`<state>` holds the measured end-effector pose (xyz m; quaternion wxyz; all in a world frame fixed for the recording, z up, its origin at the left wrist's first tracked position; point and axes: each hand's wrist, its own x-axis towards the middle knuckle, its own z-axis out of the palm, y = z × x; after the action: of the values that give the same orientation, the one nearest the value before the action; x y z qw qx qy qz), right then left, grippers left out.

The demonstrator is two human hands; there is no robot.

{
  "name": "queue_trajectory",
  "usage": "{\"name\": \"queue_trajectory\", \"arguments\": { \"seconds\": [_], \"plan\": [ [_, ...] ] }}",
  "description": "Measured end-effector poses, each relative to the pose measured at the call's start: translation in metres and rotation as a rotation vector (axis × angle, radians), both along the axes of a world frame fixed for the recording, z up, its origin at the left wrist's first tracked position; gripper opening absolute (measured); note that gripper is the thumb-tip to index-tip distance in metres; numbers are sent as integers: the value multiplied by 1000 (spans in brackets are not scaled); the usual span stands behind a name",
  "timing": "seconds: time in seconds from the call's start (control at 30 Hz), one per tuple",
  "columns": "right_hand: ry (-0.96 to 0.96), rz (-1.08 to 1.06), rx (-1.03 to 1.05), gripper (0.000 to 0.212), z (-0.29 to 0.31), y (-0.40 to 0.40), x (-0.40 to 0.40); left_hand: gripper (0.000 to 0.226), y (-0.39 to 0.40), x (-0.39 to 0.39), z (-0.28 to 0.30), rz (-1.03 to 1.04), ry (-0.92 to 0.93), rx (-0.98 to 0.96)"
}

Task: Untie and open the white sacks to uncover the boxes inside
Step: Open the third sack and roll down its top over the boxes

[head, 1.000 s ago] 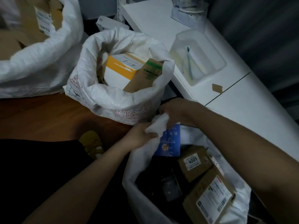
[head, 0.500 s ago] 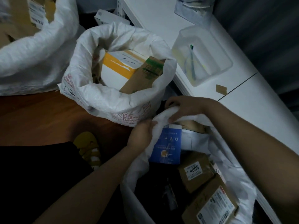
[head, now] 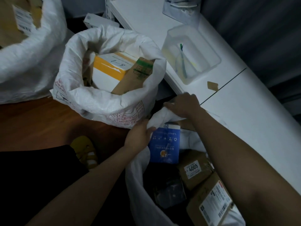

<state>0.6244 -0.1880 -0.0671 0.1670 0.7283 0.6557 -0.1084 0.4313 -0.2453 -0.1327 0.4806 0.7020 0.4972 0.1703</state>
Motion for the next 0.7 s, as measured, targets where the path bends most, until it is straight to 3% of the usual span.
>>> {"name": "queue_trajectory", "arguments": {
  "seconds": [0.03,0.1,0.2,0.27,0.33,0.43,0.5,0.63,0.7],
  "plan": [
    [20,162,155,53,1,-5,-7,28,5,-2,1,21,-98,-113],
    [187,342,152,48,-3,-17,-14,9,15,-7,3,26,-218,-298],
    [189,352,-44,58,-11,-36,-21,23,15,-14,0,58,-221,-396],
    [108,293,-20,44,-13,-37,-25,49,5,-21,6,105,-200,-467],
    [4,261,-47,36,-12,-33,-37,64,-9,-31,7,104,-67,-510],
    [-35,232,13,34,-9,-37,-50,54,-31,-46,8,22,-16,-508],
    [76,179,144,34,-4,-55,-56,46,-37,-53,11,58,-114,-585],
    [504,17,490,31,18,-142,-82,58,-46,-60,2,197,-133,-756],
    [577,-32,510,30,24,-203,-104,54,-59,-62,5,311,-232,-918]
  ]
}}
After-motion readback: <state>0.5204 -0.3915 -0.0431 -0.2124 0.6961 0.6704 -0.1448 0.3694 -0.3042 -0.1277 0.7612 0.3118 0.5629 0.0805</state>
